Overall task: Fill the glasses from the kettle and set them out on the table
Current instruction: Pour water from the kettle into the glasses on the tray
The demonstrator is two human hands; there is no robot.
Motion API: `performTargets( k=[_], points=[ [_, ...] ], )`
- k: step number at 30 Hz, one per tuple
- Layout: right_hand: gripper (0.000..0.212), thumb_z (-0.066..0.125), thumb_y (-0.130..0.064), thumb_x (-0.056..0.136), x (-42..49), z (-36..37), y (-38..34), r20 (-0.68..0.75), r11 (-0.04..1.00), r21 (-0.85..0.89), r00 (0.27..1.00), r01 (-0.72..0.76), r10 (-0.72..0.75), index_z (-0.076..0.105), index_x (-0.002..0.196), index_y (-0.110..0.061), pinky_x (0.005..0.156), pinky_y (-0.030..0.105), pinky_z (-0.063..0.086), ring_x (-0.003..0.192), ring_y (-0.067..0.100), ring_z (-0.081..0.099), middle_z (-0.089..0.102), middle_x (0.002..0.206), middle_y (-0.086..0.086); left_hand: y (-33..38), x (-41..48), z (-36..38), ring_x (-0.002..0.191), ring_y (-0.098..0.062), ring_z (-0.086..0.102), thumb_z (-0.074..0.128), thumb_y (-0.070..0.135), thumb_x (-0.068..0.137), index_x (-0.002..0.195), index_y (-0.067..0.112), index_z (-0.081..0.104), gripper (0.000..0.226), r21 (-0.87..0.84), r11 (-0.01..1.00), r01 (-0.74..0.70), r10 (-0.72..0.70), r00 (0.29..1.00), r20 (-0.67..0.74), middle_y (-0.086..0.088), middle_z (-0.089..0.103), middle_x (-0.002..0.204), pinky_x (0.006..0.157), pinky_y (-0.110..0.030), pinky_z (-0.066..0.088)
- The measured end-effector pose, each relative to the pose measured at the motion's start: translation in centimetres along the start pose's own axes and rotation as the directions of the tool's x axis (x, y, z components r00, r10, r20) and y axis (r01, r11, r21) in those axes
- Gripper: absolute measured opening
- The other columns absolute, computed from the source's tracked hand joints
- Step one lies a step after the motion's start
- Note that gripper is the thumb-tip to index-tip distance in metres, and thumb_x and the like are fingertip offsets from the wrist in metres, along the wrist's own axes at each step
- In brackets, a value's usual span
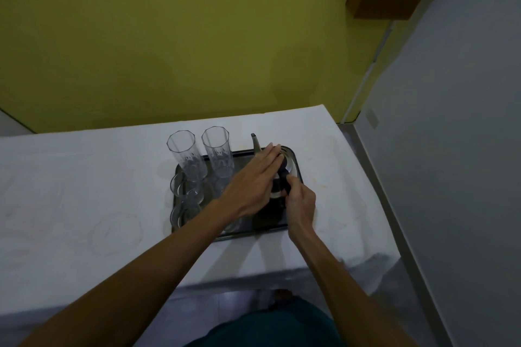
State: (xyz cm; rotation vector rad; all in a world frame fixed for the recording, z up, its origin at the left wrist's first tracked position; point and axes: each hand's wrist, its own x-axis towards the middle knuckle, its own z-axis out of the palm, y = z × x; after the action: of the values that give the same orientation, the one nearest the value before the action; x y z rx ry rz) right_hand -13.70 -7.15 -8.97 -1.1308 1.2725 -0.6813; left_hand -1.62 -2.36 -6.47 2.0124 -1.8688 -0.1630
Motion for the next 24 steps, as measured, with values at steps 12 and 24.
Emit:
performTargets(
  k=[12, 24],
  points=[
    [0.038, 0.059, -0.030, 0.096, -0.9, -2.1, -4.5, -0.024, 0.996, 0.021, 0.996, 0.091, -0.090, 0.064, 0.061, -0.014, 0.062, 0.033, 0.044, 0.068, 0.018, 0.054, 0.061, 0.061, 0.000, 2.5, 0.2, -2.7, 0.151, -0.020, 0.007, 0.030, 0.022, 0.103, 0.150, 0.003, 0.028, 0.051, 0.012, 1.000, -0.016, 0.018, 0.991, -0.136, -0.009, 0.019, 0.162, 0.122, -0.040, 0.016],
    [0.033, 0.069, -0.046, 0.075, -2.2, 1.2, -12.4, 0.106, 0.988, 0.035, 0.982, 0.153, -0.156, 0.070, 0.064, -0.015, 0.062, 0.034, 0.039, 0.060, 0.017, 0.049, 0.057, 0.052, -0.005, 2.5, -0.2, -9.7, 0.150, -0.019, 0.014, 0.037, 0.018, 0.103, 0.147, 0.002, 0.036, 0.046, -0.011, 0.997, 0.083, -0.079, 0.903, -0.423, -0.009, 0.028, 0.159, 0.122, -0.035, 0.017]
  ],
)
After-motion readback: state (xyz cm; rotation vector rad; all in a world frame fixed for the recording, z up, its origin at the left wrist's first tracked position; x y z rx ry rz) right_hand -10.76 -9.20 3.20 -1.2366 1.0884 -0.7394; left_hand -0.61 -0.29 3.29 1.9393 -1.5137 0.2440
